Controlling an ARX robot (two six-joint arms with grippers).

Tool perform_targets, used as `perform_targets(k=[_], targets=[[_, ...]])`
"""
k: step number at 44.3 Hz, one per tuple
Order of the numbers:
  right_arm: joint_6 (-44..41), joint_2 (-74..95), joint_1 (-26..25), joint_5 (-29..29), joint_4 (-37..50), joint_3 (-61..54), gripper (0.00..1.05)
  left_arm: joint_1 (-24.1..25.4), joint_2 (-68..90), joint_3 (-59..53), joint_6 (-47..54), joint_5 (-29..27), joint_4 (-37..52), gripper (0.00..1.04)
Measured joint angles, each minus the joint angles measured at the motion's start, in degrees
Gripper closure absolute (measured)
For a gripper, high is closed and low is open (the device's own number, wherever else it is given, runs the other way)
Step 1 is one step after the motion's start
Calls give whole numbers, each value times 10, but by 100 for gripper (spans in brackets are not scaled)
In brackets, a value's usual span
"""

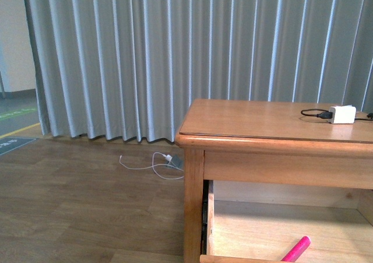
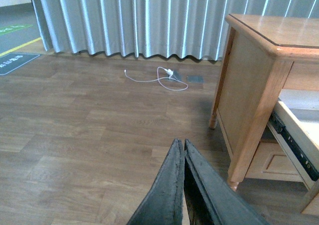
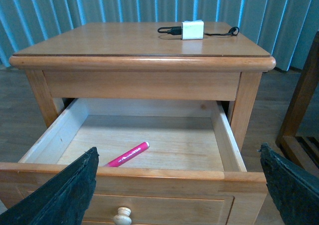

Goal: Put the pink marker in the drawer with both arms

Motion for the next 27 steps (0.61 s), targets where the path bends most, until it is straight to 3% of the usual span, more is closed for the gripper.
perform_targets(k=[21,27], targets=[[0,0,0,0,0,0,9,0,-80,0,0,0,-80,101],[0,0,0,0,0,0,9,0,-172,0,0,0,-177,101]])
